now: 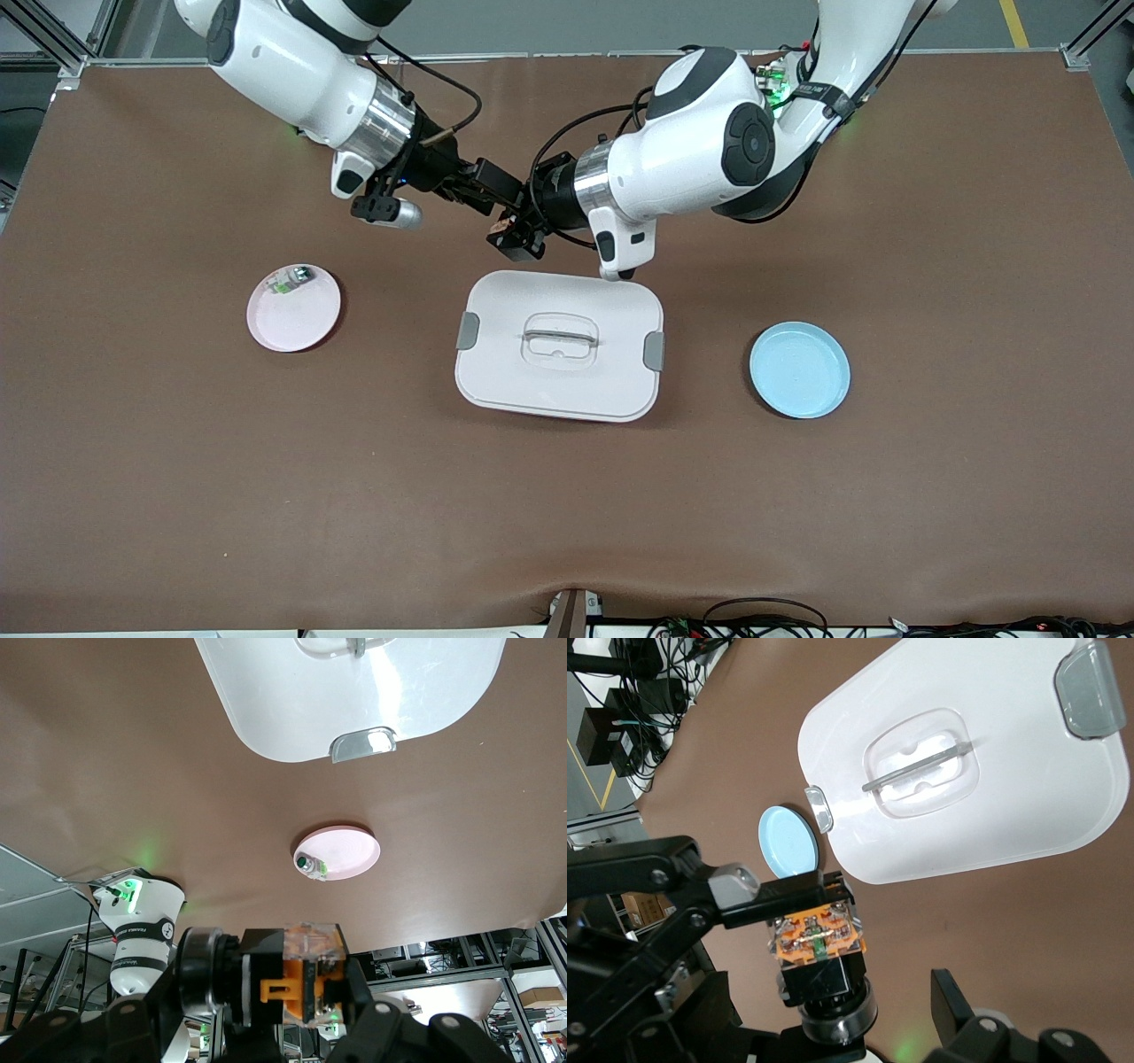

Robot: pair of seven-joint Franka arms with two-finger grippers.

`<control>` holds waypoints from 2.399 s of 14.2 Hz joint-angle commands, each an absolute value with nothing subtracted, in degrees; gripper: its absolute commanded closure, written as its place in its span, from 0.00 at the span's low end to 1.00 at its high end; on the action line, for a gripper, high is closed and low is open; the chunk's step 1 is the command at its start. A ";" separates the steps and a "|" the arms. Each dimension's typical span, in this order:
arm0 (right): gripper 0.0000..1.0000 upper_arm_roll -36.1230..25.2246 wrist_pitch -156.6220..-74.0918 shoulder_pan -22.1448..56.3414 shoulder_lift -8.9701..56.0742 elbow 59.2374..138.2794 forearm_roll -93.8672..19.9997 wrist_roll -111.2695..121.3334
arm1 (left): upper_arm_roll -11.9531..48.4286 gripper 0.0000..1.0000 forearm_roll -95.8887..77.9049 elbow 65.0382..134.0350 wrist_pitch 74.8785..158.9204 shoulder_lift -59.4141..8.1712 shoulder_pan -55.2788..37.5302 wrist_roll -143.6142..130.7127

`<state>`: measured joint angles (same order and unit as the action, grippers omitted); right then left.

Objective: Transfer orange switch to right arm and place
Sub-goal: 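Grasp the switch with the right gripper from the left gripper, then carry the switch to the pink plate while the left gripper withdraws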

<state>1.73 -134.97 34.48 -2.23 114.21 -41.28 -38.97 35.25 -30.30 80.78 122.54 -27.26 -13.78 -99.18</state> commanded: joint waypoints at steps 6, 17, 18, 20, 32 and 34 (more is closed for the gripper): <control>0.46 1.49 -135.44 35.33 -1.41 112.94 -40.25 -40.43 | 35.07 1.00 -31.03 79.19 122.87 -28.13 -14.41 -100.11; 1.00 1.49 -135.44 35.33 -1.49 112.85 -40.17 -40.34 | 35.07 0.81 -30.85 79.19 122.87 -27.69 -14.06 -99.67; 1.00 1.49 -135.35 35.33 -1.49 112.85 -40.17 -40.34 | 35.07 0.70 -30.85 79.19 122.87 -27.69 -13.89 -99.67; 1.00 1.49 -135.18 35.25 -1.49 112.85 -40.17 -40.25 | 35.07 0.00 -30.68 79.10 122.87 -27.51 -13.89 -99.93; 1.00 0.88 -125.97 32.79 -2.20 112.85 -30.87 -34.13 | 30.32 0.00 -6.96 77.17 120.33 -25.22 -9.06 -95.56; 1.00 0.88 -120.53 30.86 -2.81 112.85 -25.78 -26.23 | 30.32 0.00 -4.85 77.17 118.05 -25.14 -5.91 -88.72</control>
